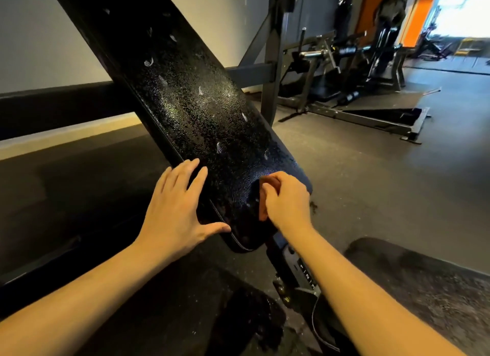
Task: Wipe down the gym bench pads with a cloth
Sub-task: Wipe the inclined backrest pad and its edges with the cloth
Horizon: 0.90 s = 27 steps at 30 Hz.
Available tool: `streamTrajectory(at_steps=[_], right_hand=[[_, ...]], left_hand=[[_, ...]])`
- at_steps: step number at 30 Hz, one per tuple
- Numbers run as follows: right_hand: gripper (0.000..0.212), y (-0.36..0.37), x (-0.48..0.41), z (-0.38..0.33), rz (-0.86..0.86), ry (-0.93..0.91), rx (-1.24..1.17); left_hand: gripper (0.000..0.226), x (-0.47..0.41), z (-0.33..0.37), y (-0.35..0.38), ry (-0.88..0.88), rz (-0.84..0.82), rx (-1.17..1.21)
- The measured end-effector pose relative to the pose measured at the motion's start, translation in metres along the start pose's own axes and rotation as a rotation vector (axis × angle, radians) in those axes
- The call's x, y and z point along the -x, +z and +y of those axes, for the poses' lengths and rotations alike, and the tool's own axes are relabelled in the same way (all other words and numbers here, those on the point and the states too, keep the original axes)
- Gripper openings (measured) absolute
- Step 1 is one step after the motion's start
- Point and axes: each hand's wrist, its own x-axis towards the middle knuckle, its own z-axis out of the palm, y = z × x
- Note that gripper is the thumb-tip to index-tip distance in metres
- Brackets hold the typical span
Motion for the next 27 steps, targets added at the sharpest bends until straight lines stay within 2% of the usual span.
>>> streamTrajectory(at_steps=[3,5,7,10,11,13,15,17,18,19,20,23,24,26,27], right_hand=[[0.02,0.01,0.051,-0.019,-0.107,-0.363,0.012],[0.023,0.002,0.056,0.0,-0.117,-0.47,0.109],[0.023,-0.006,0.027,0.03,-0.044,-0.347,0.221],[0.017,-0.008,-0.041,0.056,0.09,0.013,0.254],[0.016,-0.005,-0.053,0.051,0.131,0.077,0.256],[0.016,0.005,-0.045,0.026,0.143,0.069,0.263],[0.016,0.013,0.0,-0.001,0.062,-0.174,0.176],[0.02,0.008,0.054,-0.004,-0.124,-0.446,0.109],[0.023,0.0,0.06,0.007,-0.168,-0.541,0.136],[0.024,-0.007,0.049,0.023,-0.156,-0.561,0.187],[0.023,-0.012,0.028,0.041,-0.101,-0.496,0.25],[0.016,-0.021,-0.048,0.079,0.087,-0.053,0.31],[0.015,-0.019,-0.064,0.078,0.136,0.033,0.294],[0.017,-0.001,-0.067,0.047,0.181,0.04,0.265],[0.018,0.011,-0.056,0.025,0.163,-0.045,0.23]], left_hand=[[0.124,-0.001,-0.002,0.006,0.015,0.033,0.012],[0.124,-0.002,-0.002,0.008,0.033,0.049,0.009],[0.124,-0.003,-0.003,0.011,0.04,0.068,0.014],[0.122,-0.002,-0.003,0.013,0.045,0.077,0.02],[0.122,-0.001,-0.003,0.014,0.05,0.076,0.019],[0.123,-0.001,-0.005,0.015,0.056,0.071,0.011],[0.127,-0.002,-0.007,0.015,0.052,0.07,-0.003],[0.132,-0.005,-0.008,0.013,0.035,0.075,-0.018],[0.135,-0.005,-0.008,0.013,0.025,0.073,-0.019],[0.136,-0.006,-0.008,0.012,0.016,0.071,-0.012],[0.136,-0.006,-0.007,0.012,0.008,0.073,-0.002],[0.135,-0.005,-0.005,0.015,0.01,0.083,0.025],[0.135,-0.005,-0.005,0.015,0.012,0.084,0.031],[0.135,-0.006,-0.007,0.016,0.016,0.081,0.023],[0.135,-0.006,-0.008,0.016,0.022,0.073,0.011]])
